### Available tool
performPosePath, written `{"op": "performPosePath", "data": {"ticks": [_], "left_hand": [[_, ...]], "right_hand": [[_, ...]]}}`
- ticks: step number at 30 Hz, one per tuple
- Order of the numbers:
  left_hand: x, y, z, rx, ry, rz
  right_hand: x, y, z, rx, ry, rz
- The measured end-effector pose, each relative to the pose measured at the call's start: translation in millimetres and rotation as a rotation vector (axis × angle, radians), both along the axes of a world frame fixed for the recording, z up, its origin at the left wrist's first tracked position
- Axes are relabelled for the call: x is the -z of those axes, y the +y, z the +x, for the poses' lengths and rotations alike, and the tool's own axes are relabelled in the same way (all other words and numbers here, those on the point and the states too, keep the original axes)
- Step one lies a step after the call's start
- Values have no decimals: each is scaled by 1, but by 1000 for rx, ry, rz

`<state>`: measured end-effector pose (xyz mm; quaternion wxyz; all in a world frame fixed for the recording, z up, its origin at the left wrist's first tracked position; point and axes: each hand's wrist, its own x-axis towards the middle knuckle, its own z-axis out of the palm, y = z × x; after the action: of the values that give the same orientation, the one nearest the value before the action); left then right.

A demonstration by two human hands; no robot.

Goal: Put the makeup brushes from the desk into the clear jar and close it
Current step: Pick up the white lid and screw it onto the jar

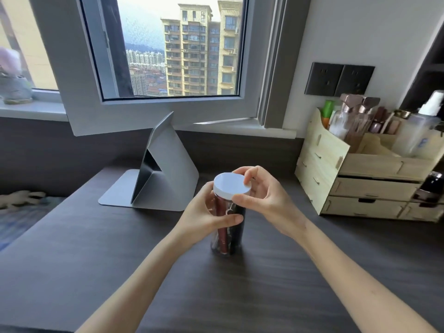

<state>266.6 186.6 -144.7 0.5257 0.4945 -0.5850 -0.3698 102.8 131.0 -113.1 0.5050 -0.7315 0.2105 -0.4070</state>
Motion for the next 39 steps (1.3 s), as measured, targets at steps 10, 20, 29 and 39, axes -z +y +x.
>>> {"op": "performPosePath", "data": {"ticks": [10,20,29,39], "left_hand": [[-10,2,-12,-216,-256,-101],[-30,6,-12,-205,-372,-146],[-42,2,-31,-300,-530,-216],[-50,-10,-53,-300,-603,-288]], "right_hand": [[-81,12,1,277,1178,-760],[-90,20,-5,319,1125,-828],[-79,19,-20,525,968,-579],[-80,15,-56,435,892,-525]]}}
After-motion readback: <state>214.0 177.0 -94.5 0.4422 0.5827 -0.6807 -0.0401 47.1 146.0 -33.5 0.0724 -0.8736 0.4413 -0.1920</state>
